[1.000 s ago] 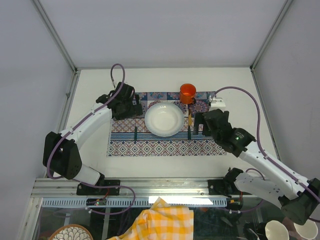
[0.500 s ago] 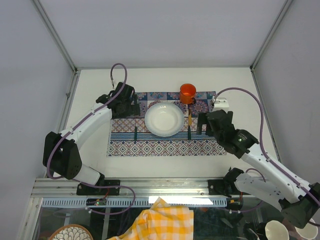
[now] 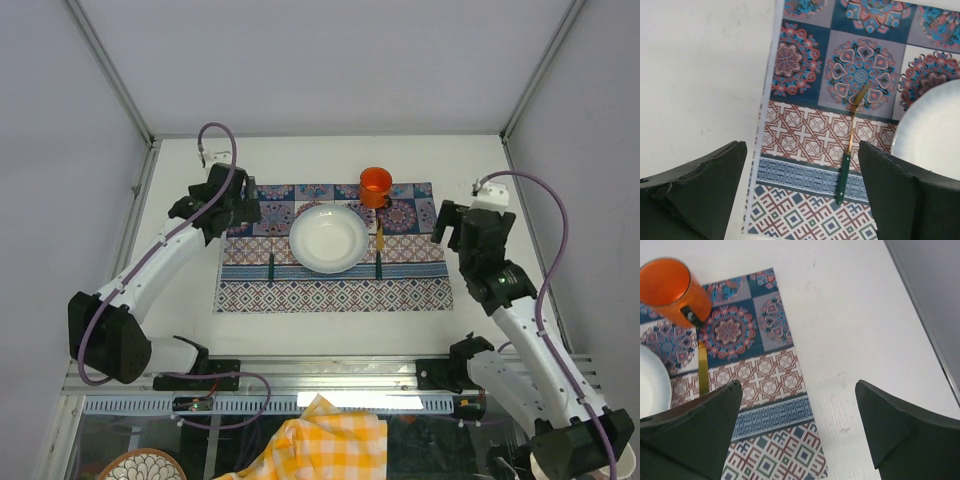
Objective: Set the dinner table for one person
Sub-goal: Reset both arms
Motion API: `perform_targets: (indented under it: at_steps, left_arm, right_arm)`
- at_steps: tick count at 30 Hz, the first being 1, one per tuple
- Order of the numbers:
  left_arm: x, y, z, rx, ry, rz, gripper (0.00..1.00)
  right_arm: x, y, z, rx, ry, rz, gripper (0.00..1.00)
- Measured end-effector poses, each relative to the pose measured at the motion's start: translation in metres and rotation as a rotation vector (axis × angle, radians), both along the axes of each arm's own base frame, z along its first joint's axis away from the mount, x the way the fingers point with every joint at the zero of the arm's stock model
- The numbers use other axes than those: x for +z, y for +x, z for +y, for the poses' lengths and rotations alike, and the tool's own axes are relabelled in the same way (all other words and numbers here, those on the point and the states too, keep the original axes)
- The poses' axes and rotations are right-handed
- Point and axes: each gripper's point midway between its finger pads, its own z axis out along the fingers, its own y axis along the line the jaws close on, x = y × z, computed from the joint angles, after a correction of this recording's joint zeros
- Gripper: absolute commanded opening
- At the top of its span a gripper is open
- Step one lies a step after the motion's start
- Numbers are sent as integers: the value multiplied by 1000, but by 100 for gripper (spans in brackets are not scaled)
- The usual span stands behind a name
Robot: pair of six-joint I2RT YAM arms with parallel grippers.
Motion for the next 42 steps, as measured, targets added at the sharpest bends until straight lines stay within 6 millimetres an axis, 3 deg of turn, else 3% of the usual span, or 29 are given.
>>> perform_targets:
  at_steps: [3,7,14,21,28,34,42]
  left_arm:
    - [1,4,17,24,17,-32,99]
    - [-5,8,37,52,41,-37,99]
    - [-11,14,56,83,57,-47,99]
    - [-24,11,61,84,45,-36,99]
    - [-18,11,70,84,53,-85,99]
    - [-14,6,75,69,68,-127,99]
    - [-27,6,80,73,73,-158,99]
  right_arm:
    - [4,12,-18,-41,28,-42,99]
    - [-12,35,-28,-46,65,-40,99]
    - [-93,52,-44,-72,94,65,100]
    - [-136,73,-42,-37,102,48,100]
    - [-157,90,-24,73,148,-50,99]
    - [-169,82,-6,177,147,-99,100]
    - [-152,91,2,230,132,-177,100]
